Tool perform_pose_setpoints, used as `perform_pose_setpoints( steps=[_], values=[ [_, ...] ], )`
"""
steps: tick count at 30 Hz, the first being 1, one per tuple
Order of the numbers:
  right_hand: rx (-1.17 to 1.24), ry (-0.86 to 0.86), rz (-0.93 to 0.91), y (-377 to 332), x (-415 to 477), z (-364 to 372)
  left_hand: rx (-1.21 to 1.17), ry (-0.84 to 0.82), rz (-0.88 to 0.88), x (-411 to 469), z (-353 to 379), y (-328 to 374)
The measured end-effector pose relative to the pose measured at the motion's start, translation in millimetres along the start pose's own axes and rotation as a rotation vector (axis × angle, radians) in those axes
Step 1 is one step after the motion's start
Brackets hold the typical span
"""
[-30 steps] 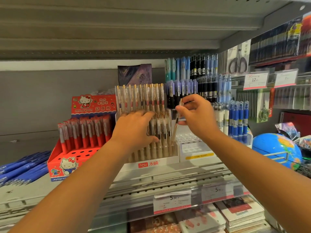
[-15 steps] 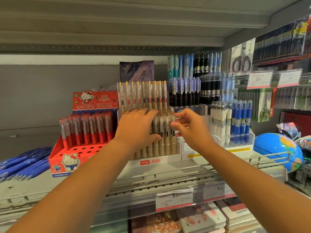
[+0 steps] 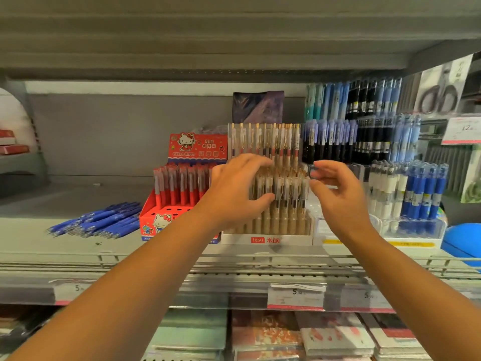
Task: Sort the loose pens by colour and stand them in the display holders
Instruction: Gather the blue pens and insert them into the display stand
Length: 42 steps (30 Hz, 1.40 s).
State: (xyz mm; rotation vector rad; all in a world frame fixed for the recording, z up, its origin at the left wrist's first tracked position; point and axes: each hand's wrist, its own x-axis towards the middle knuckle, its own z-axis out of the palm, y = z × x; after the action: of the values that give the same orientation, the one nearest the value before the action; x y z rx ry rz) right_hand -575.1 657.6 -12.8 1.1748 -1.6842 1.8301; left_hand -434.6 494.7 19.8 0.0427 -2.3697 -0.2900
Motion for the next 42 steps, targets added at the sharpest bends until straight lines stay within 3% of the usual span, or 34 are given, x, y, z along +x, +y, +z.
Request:
perform_pose_setpoints(
  steps=[4, 7, 9, 12, 18, 27, 37, 42],
  values=[
    [-0.014, -0.28, 0.024, -32.0, -10.8, 33.5, -0.193, 0.081, -0.182, -37.6, -22.5, -12.7],
    [-0.031, -0.55, 0.157, -50.8, -19.2, 69.6, -0.184, 0.063, -0.312, -65.5, -40.1, -35.5],
    [-0.078, -0.636, 0.186, -57.8, -24.3, 92.2, -0.168, 0.05, -0.393, -81.4, -53.8, -53.6],
    [-0.119, -0.695, 0.228, -70.1, -32.1, 126.9, -0.191, 0.003, -0.522, -105.6, -79.6, -83.4],
    [-0.112, -0.726, 0.305, -95.4, -41.7, 202.2, -0.11, -0.056, -0.619, -138.2, -135.7, -146.8],
    [-0.215, -0.684, 0.32, -108.1, -45.5, 319.9, -0.031, -0.222, -0.626, -158.3, -191.0, -247.0],
    [-0.584, -1.014, 0.319, -82.0, -13.7, 389.9, -0.004, -0.405, -0.807, -126.9, -169.8, -326.3],
    [-0.713, -1.213, 0.31, -71.3, 3.0, 413.0, 0.04, -0.624, -0.894, -96.4, -155.4, -337.6]
  ],
)
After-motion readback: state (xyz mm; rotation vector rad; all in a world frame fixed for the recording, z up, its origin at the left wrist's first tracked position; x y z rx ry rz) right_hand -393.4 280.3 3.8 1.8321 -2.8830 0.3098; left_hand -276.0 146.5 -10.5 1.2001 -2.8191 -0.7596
